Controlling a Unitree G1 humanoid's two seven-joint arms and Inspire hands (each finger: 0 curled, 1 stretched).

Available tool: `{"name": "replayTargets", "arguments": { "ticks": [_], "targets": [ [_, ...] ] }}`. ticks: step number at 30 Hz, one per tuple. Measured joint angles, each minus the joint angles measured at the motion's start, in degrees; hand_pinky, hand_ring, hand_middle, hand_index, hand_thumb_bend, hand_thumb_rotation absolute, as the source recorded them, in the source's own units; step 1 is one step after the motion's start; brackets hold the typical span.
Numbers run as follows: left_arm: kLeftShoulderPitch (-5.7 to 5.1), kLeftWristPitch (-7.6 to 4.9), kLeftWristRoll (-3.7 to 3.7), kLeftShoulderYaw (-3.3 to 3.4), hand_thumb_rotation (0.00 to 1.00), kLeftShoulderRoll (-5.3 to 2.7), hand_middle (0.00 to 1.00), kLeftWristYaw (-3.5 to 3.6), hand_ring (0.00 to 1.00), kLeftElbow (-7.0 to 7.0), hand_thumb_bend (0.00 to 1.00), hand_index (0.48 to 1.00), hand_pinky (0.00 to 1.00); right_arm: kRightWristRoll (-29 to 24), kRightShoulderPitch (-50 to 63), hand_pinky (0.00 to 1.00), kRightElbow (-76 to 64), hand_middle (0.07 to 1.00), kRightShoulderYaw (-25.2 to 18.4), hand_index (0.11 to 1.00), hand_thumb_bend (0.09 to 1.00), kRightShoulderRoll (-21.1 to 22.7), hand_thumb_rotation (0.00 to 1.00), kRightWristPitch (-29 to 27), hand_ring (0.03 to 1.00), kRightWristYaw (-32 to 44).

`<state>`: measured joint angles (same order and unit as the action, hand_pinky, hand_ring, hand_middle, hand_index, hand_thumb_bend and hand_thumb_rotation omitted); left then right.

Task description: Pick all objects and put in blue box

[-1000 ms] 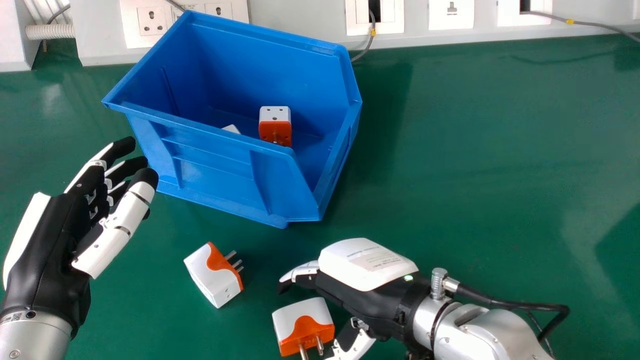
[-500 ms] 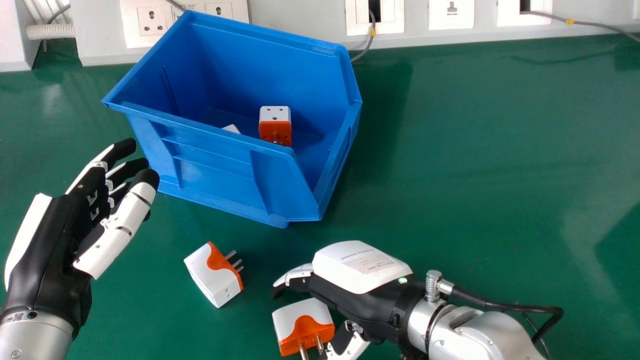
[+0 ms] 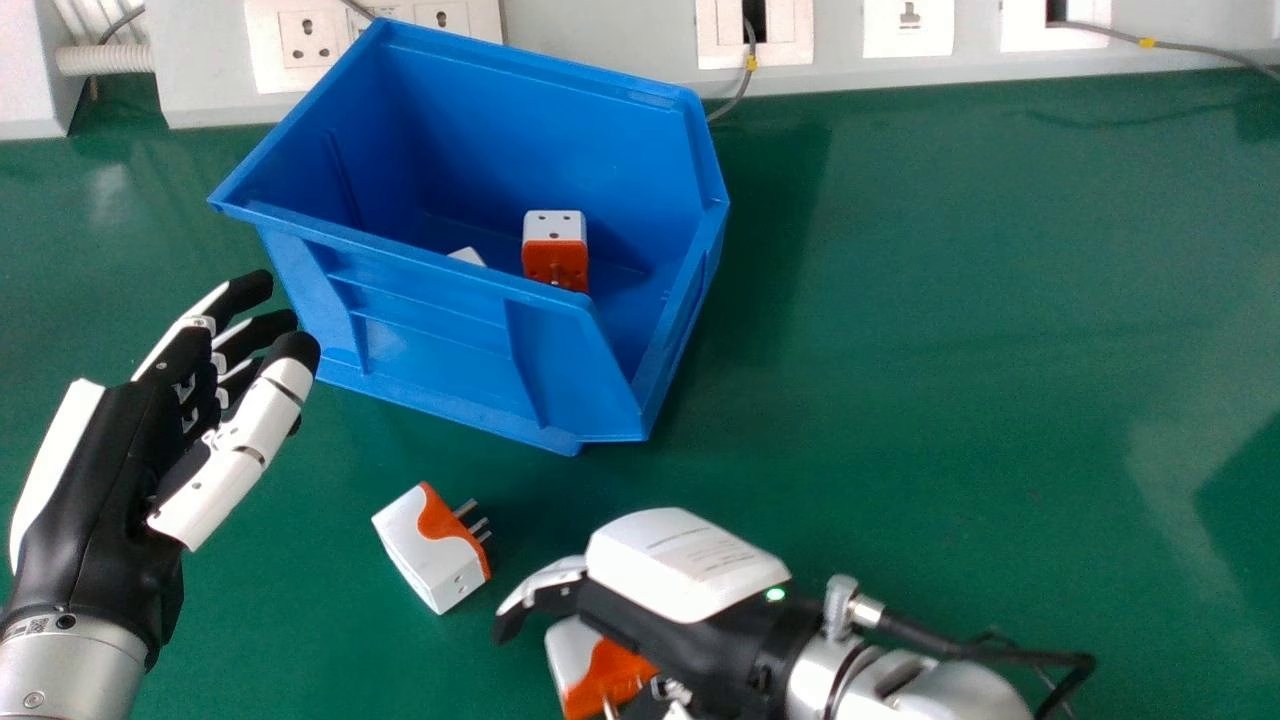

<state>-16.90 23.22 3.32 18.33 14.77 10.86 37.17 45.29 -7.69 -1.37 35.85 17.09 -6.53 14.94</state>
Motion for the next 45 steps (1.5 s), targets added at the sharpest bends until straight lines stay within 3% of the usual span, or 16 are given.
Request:
{"name": "replayTargets", "arguments": {
  "ticks": [1,4,8,17,28,45],
  "targets": [
    [0.00,0.01,-0.02,0.00,0.59,0.01,0.88,-0.02,0.85,0.00,0.35,0.895,0.77,0.27,0.01,0.53,0.54,0.665,-0.01,0.625,0.510,0.01,0.14,-0.53,0.611,-1.42],
    [0.02,0.05,-0.06,-0.02,0.59,0.03,0.88,-0.04,0.85,0.02,0.35,0.894,0.77,1.27,0.18,0.44,1.42,0.553,-0.07,0.568,0.514,0.07,0.07,-1.04,0.486,-4.41],
    [0.11,0.11,-0.43,-0.07,0.59,0.04,0.88,-0.05,0.85,0.08,0.35,0.894,0.77,2.10,0.78,0.42,1.45,0.539,-0.12,0.559,0.513,0.06,0.06,-1.27,0.470,-5.77],
    [0.34,0.07,-0.49,-0.05,0.59,0.08,0.88,-0.05,0.85,0.06,0.35,0.895,0.76,1.63,1.75,0.36,1.46,0.507,-1.50,0.531,0.512,-0.46,0.02,-0.68,0.424,-6.56],
    [0.35,0.03,-0.97,-0.03,0.58,0.33,0.87,-0.05,0.84,-0.08,0.35,0.896,0.75,1.74,1.65,0.36,2.47,0.497,-1.87,0.512,0.505,-0.98,0.00,-1.58,0.424,-8.30],
    [0.30,0.03,-1.02,0.11,0.57,0.45,0.87,-0.02,0.83,-0.07,0.35,0.894,0.74,3.94,0.96,0.36,2.45,0.512,-3.19,0.505,0.497,-0.76,0.00,-1.42,0.431,-9.92]
  ]
}}
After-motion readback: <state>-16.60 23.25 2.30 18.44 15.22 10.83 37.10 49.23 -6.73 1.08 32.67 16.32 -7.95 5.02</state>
